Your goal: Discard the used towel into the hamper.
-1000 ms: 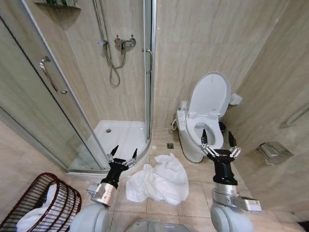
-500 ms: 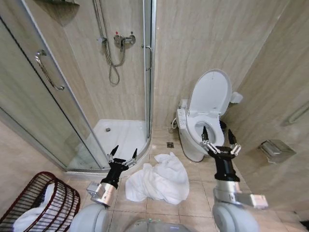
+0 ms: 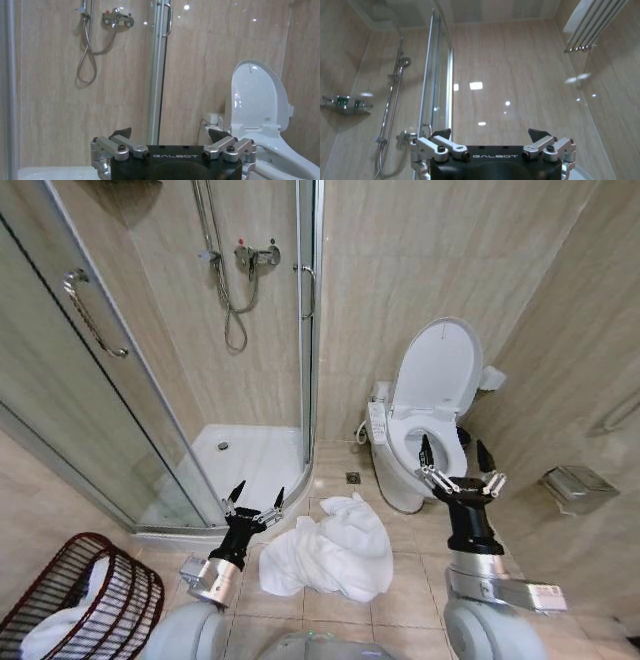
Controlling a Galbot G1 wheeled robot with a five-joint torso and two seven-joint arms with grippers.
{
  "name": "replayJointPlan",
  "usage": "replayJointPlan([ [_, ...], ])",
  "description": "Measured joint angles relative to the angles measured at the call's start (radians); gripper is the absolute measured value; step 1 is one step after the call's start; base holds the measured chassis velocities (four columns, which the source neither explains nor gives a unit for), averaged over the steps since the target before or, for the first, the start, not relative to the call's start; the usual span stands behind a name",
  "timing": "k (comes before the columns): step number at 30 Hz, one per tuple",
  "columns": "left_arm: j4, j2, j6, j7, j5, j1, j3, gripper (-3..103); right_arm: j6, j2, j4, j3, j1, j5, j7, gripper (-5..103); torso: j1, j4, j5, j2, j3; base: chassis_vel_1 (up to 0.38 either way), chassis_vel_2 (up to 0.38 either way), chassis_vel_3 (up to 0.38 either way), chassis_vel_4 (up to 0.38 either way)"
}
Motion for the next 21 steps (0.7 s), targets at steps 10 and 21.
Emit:
replayJointPlan([
  [10,0.000,0.000,0.000,0.000,0.000,0.000,0.000,100,-0.090,0.018,0.000,0.092,0.035,0.163,-0.127,100,-0.018,0.0001,0.0000,-0.043,-0.025,0.000,0.000,0.000,0.000],
  [21,0.000,0.000,0.000,0.000,0.000,0.000,0.000,100,-0.104,0.007,0.000,0.198,0.009,0.170,-0.093,100,-0.038,0.0002,0.0000,-0.092,-0.053,0.000,0.000,0.000,0.000],
])
